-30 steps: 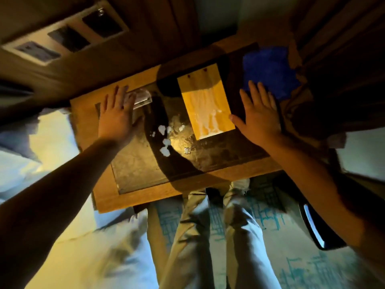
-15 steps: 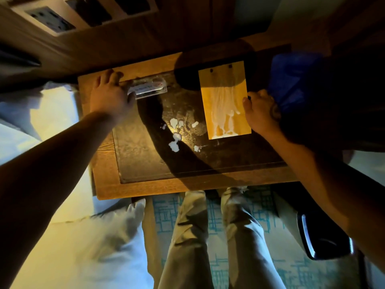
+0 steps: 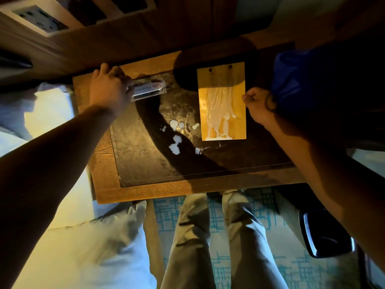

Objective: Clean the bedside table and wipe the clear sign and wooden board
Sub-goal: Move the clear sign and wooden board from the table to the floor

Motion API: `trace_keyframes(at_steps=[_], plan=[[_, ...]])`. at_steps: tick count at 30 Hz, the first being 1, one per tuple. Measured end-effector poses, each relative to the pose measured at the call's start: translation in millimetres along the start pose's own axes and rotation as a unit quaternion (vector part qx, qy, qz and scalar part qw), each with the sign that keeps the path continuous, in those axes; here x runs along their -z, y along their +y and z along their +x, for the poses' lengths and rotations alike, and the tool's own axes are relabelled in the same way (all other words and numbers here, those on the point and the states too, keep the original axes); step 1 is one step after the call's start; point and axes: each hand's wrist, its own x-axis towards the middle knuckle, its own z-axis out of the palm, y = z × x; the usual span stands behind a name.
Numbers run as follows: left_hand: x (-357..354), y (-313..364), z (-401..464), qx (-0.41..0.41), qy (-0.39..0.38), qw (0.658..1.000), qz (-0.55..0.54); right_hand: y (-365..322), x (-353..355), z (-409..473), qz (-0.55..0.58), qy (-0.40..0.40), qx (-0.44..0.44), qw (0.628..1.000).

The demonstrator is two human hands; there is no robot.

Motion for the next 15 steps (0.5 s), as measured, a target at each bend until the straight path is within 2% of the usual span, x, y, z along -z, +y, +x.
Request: trace_keyframes(at_steps=[6, 9, 12, 15], plan=[[2.7, -6.7, 2.6, -0.045, 0.009, 0.998, -0.031, 5.6, 5.2, -18.2, 0.080, -0.009, 0.014, 0.997], [8.3, -2.4, 0.9, -0.028, 0.022, 0.996, -0.082, 7.7, 15.1, -30.0, 0.130, -0.006, 0.024, 0.991], [19.7, 7.1, -0.8, -0.015, 0.040, 0.989, -0.143, 5.8, 29.2, -48.1, 0.244, -0.028, -0.023, 0.969], [37.6, 19.5, -3.2, -0.015, 0.058, 0.980, -0.189, 6.2, 40.8, -66.0, 0.301, -0.035, -0.054, 0.952]])
